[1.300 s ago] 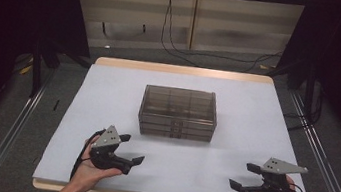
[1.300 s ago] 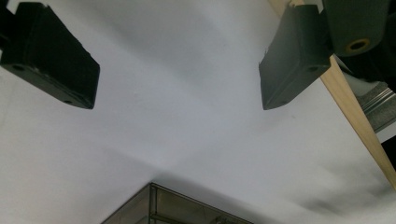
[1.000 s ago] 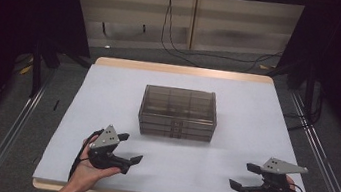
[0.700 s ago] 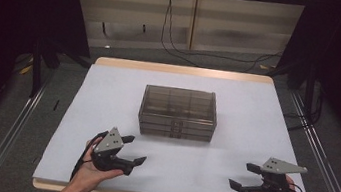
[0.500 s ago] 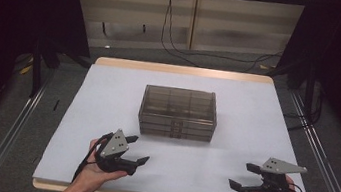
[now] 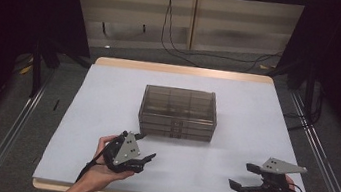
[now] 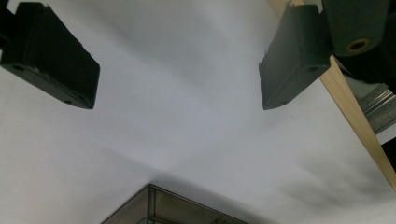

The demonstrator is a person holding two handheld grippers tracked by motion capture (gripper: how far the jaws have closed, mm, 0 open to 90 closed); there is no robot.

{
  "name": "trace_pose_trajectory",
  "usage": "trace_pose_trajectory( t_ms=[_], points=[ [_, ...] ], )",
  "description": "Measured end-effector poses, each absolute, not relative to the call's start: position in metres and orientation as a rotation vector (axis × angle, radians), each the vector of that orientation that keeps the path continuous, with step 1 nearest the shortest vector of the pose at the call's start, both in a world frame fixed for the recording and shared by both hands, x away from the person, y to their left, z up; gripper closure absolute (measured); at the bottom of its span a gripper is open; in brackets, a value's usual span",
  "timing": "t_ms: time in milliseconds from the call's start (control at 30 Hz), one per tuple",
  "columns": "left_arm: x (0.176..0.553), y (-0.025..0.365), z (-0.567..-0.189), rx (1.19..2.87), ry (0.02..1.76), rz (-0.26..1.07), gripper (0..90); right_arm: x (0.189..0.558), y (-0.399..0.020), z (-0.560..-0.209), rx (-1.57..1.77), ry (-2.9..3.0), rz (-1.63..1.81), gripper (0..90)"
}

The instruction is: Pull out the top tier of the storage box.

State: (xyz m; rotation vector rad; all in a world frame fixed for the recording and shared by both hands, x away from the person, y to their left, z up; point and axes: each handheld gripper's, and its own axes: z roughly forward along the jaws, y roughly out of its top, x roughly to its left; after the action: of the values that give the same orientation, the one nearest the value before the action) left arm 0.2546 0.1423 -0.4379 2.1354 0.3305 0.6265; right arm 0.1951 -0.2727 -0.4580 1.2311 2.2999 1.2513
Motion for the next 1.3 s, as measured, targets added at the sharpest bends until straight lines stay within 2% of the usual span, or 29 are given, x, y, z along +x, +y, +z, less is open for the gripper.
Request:
trace_pose_trajectory(
  t_ms=[600,767,1300],
  points=[
    [0.260,0.115,-0.432,2.179,0.172,0.846,33.5,0.195,-0.272,-0.458,1.228,2.300,1.252,12.4],
    [0.261,0.109,-0.431,2.210,0.128,0.857,37.2,0.195,-0.272,-0.458,1.227,2.303,1.253,12.5],
    [0.256,0.084,-0.430,2.298,0.035,1.051,51.5,0.196,-0.271,-0.458,1.223,2.309,1.251,12.5]
  ],
)
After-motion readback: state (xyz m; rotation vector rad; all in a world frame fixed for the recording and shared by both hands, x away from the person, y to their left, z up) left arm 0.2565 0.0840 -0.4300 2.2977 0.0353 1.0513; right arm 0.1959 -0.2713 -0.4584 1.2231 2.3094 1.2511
